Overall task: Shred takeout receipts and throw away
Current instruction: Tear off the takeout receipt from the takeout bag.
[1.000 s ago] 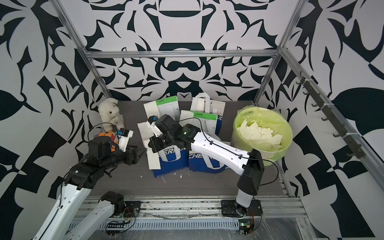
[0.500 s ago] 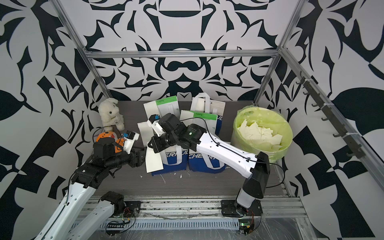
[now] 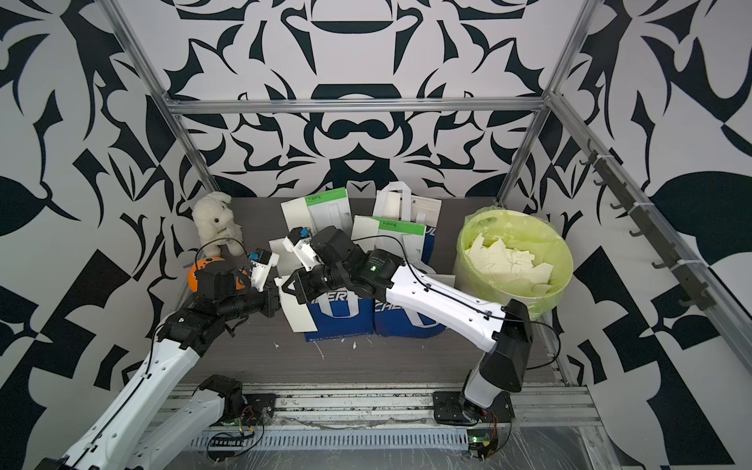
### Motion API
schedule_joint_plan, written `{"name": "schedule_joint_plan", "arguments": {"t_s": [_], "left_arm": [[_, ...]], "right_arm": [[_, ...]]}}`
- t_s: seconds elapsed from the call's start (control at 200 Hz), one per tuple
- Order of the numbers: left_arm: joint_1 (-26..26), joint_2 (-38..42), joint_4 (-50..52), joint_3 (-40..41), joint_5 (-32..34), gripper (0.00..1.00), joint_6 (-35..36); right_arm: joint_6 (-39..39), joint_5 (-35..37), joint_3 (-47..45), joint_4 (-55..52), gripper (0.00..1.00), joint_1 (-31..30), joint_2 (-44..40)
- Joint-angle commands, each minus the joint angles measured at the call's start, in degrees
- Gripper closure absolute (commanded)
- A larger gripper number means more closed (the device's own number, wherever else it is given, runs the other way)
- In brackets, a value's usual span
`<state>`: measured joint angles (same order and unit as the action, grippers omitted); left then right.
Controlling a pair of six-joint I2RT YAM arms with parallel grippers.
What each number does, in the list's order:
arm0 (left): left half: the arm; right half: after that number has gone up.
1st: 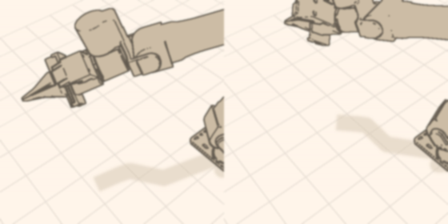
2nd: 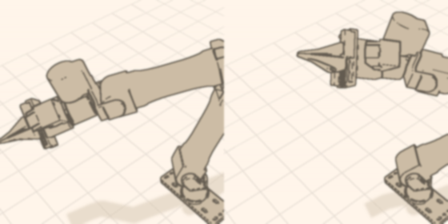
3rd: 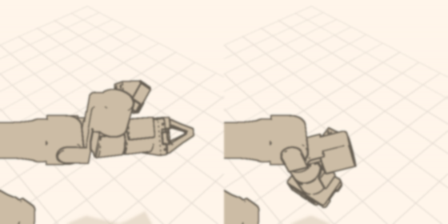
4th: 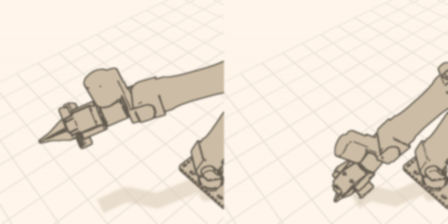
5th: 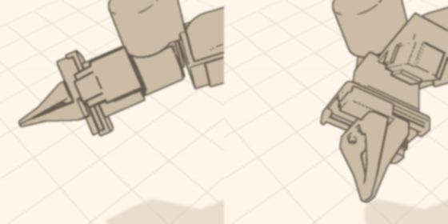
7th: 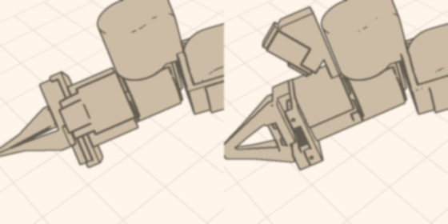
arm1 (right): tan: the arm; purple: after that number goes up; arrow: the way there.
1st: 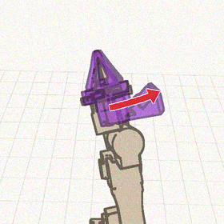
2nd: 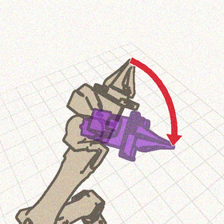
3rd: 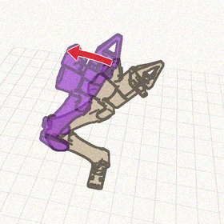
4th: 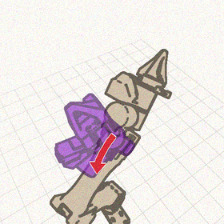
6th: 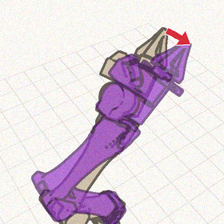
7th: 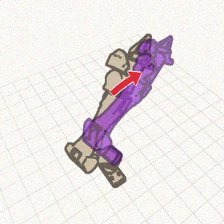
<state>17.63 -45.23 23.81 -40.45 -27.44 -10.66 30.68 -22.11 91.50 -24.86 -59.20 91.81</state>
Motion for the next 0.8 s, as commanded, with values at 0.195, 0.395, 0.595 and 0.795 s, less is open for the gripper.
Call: {"name": "schedule_joint_plan", "arguments": {"t_s": [0.195, 0.395, 0.595, 0.795], "left_arm": [[0.02, 4.58, -0.32, 0.28, 5.48, 0.24, -1.31], [0.01, 12.37, 1.89, -2.08, 9.33, 0.01, 0.59], [-0.01, 15.14, 0.14, -4.71, -10.10, 0.01, 1.66], [0.99, 7.82, -5.36, -11.48, -21.37, 0.14, -8.91]], "right_arm": [[-2.91, 4.24, 0.40, -3.87, 1.00, -0.40, -6.73], [-8.64, 9.92, -2.87, -10.06, 1.00, -0.38, -13.43], [-13.54, 12.93, -10.11, -7.27, 1.00, -0.32, -22.74], [-14.23, 10.04, -20.70, 2.79, 1.00, -0.35, -32.83]]}}
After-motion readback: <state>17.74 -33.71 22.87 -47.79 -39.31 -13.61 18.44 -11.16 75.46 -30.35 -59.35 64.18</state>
